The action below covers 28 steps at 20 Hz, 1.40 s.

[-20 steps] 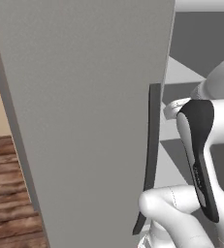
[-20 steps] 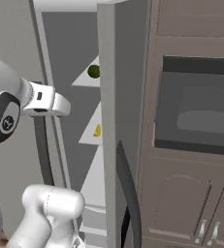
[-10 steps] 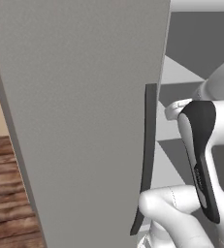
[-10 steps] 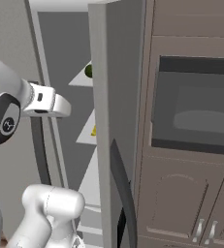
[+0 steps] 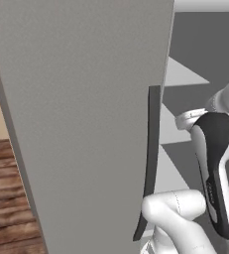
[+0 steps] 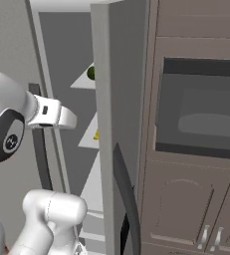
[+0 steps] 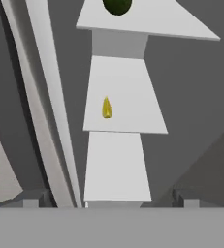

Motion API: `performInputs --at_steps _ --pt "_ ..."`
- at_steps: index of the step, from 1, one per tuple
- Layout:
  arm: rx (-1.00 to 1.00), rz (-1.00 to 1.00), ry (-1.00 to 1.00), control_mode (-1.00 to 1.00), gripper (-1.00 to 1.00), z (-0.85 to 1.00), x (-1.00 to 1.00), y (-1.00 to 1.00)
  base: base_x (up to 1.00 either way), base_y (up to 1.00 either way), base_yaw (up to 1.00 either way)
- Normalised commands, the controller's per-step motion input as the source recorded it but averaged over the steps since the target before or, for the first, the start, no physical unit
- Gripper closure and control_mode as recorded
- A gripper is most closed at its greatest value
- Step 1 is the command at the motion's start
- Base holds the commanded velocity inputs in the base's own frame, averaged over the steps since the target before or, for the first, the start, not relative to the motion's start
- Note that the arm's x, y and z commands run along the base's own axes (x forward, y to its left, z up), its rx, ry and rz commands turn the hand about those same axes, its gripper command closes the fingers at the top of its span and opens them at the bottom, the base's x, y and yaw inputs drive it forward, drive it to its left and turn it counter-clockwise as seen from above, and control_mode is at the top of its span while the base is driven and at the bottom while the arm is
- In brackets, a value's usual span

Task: Take the lemon wedge and lime out of the freezer and place them in the tupperware container on the counter. Then put the tupperware containing the vegetables back in the freezer.

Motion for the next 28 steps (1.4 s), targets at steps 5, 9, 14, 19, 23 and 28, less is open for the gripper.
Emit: performInputs --at_steps 5,9,14,19,23,28 --pt "0.08 0.01 0.00 -1.00 -1.00 -0.26 0.00 -0.34 0.00 0.00 0.00" --pt "0.10 0.02 0.04 -1.00 -1.00 -0.29 0.07 -0.13 0.00 0.00 0.00" --pt "0.06 0.01 0.09 -1.00 -1.00 -0.43 0.32 0.00 0.00 0.00 0.00" --pt "0.01 0.04 0.15 -1.00 -1.00 -0.23 0.32 0.00 0.00 0.00 0.00" --pt "0.05 0.02 0.02 -1.00 -1.00 -0.31 0.43 0.00 0.00 0.00 0.00" --pt "0.08 0.03 0.07 -1.00 -1.00 -0.20 0.59 -0.01 0.00 0.00 0.00"
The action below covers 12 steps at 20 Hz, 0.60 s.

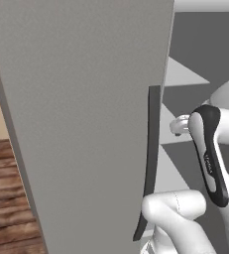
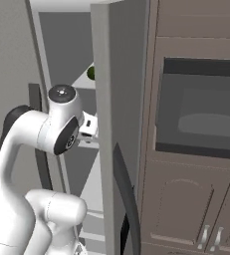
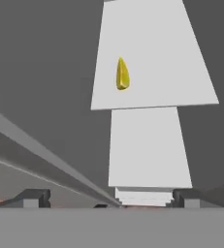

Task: Take the lemon wedge and lime out of the freezer and place them in the tupperware container on the counter. Then put the tupperware containing the vegetables back in the freezer.

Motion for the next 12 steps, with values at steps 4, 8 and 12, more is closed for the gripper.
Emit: performInputs --at_steps 4,8,12 --pt "0.02 0.03 0.00 -1.00 -1.00 -0.22 0.50 0.00 0.00 0.00 0.00" --pt "0.04 0.04 0.00 -1.00 -1.00 -0.16 0.44 0.00 0.00 0.00 0.00" --pt "0.04 0.12 0.01 -1.00 -1.00 -0.18 0.40 0.00 0.00 0.00 0.00"
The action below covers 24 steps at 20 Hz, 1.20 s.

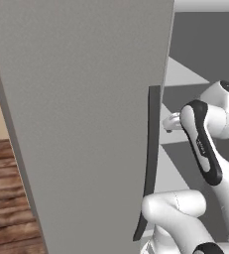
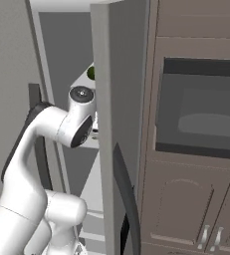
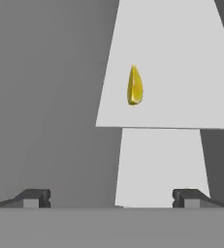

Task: Take the lemon wedge and lime out of the freezer and place them in the tupperware container on the counter. Then put the tupperware containing the vegetables back in the freezer.

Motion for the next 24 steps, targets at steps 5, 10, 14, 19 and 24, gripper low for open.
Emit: performInputs --at_steps 5,10,14,19,24 --pt "0.04 0.12 0.02 -1.00 -1.00 -0.20 0.36 0.00 0.00 0.00 0.00" --pt "0.00 0.10 0.02 -1.00 -1.00 -0.27 0.34 0.00 0.00 0.00 0.00" --pt "0.03 0.07 0.04 -1.00 -1.00 -0.20 0.44 0.00 0.00 0.00 0.00" --pt "0.04 0.07 0.01 -1.00 -1.00 -0.20 0.37 0.00 0.00 0.00 0.00" --pt "0.03 0.06 0.02 -1.00 -1.00 -0.17 0.38 0.00 0.00 0.00 0.00"
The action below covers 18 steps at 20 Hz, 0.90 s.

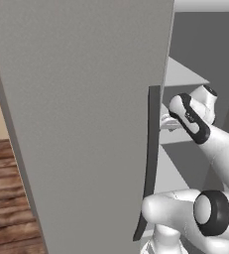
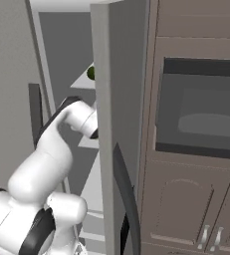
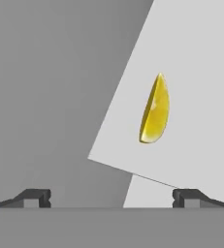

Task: Take the lemon wedge and lime out of the freezer and place them in the tupperware container on the counter. Then put the tupperware containing the vegetables back in the freezer.

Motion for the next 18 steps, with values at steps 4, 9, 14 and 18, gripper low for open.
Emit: performInputs --at_steps 4,9,14,18 --pt "0.02 0.06 0.02 -1.00 -1.00 -0.20 0.38 0.00 0.00 0.00 0.00" --pt "0.01 0.03 0.00 -1.00 -1.00 -0.21 0.30 0.00 0.00 0.00 0.00" --pt "0.00 0.00 0.00 -1.00 -1.00 -0.22 0.33 0.00 0.00 0.00 0.00" --pt "0.00 0.00 0.00 -1.00 -1.00 -0.22 0.27 0.01 0.00 0.00 0.00"
